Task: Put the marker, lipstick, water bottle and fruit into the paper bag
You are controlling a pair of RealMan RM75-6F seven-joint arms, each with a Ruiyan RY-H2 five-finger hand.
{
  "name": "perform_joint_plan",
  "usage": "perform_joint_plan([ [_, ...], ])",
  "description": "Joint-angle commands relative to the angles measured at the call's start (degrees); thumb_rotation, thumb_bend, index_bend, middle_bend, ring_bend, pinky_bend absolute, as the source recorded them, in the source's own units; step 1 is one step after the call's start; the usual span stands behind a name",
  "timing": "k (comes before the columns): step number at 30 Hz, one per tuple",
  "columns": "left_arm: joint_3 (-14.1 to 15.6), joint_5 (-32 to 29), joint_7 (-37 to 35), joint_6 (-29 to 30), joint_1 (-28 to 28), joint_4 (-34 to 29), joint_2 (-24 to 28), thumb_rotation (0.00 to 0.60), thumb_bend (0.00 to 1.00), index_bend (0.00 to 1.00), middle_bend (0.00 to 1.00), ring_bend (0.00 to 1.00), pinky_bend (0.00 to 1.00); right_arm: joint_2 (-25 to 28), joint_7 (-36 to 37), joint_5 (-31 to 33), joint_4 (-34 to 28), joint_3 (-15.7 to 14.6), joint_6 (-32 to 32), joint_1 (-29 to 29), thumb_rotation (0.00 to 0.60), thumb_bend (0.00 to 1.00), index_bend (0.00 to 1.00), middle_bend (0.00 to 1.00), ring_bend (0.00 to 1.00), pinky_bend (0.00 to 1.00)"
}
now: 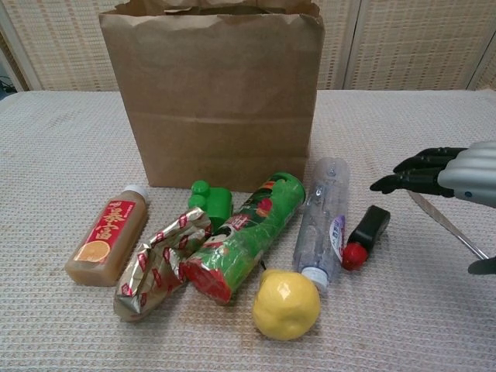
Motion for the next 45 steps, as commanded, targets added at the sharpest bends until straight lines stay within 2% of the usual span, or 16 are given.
perform_joint_plan([
  [1, 0.0, -0.1, 0.1, -0.1, 0.0, -0.1, 0.0, 0.6, 0.37, 0.0, 0.0, 0.0, 0.04, -0.1, 1.8, -0.7, 0.7, 1.0, 1.7, -0.7, 0.6, 0.02, 0.12, 0.12, 0.08, 0.1],
  [4, 0.0, -0.2, 0.1, -0.2, 0.0, -0.2, 0.0, 0.6, 0.37, 0.0, 0.0, 0.0, 0.04, -1.5, 1.8, 0.2, 2.3, 2.0, -0.3, 0.5, 0.6, 0.02, 0.16, 0.15, 0.11, 0.12],
  [9, 0.0, -0.3, 0.1, -0.2, 0.0, -0.3, 0.1, 0.6, 0.37, 0.0, 0.0, 0.0, 0.04, -5.4, 0.3, 2.8, 6.1, 3.5, -5.5, 3.3, 0.6, 0.02, 0.17, 0.15, 0.11, 0.13],
  [13, 0.0, -0.4, 0.0, -0.2, 0.0, -0.3, 0.1, 0.6, 0.37, 0.0, 0.0, 0.0, 0.04, -6.3, -0.5, 3.5, 6.9, 3.7, -6.5, 3.8, 0.6, 0.02, 0.17, 0.15, 0.11, 0.13],
  [17, -0.1, -0.5, -0.6, -0.3, 0.0, -0.1, 0.3, 0.6, 0.37, 0.0, 0.0, 0.0, 0.04, -9.9, -2.4, 5.7, 9.7, 4.5, -9.3, 5.4, 0.6, 0.02, 0.16, 0.15, 0.11, 0.13],
  [28, 0.1, -0.3, -1.1, -0.5, -0.1, -0.2, 0.5, 0.6, 0.37, 0.0, 0.0, 0.0, 0.04, -12.7, -5.2, 8.7, 11.5, 4.5, -10.4, 6.2, 0.6, 0.02, 0.17, 0.16, 0.12, 0.13],
  [32, 0.1, -0.3, -0.9, -0.6, -0.1, -0.3, 0.5, 0.6, 0.37, 0.0, 0.0, 0.0, 0.04, -13.8, -4.8, 7.9, 12.3, 4.4, -8.6, 5.6, 0.6, 0.04, 0.25, 0.27, 0.24, 0.19],
  [34, 0.1, -0.3, -1.0, -0.6, -0.1, -0.4, 0.5, 0.6, 0.37, 0.0, 0.0, 0.0, 0.04, -14.3, -4.7, 7.6, 13.0, 4.2, -7.9, 5.4, 0.6, 0.13, 0.36, 0.36, 0.33, 0.25],
  [36, 0.1, -0.4, -1.1, -0.7, -0.1, -0.5, 0.6, 0.6, 0.37, 0.0, 0.0, 0.0, 0.04, -14.7, -5.0, 7.8, 13.8, 4.1, -7.6, 5.2, 0.6, 0.21, 0.44, 0.42, 0.37, 0.31],
  [39, -0.1, -0.8, -1.6, -0.7, -0.1, -0.7, 0.8, 0.6, 0.37, 0.0, 0.0, 0.0, 0.04, -15.4, -5.9, 8.4, 14.7, 4.0, -7.0, 4.8, 0.6, 0.25, 0.49, 0.45, 0.41, 0.34],
  [45, 0.0, -0.8, -2.0, -0.8, -0.1, -0.9, 1.0, 0.6, 0.37, 0.0, 0.0, 0.0, 0.04, -15.8, -6.6, 8.0, 14.7, 3.9, -4.3, 3.6, 0.6, 0.3, 0.63, 0.56, 0.59, 0.46],
])
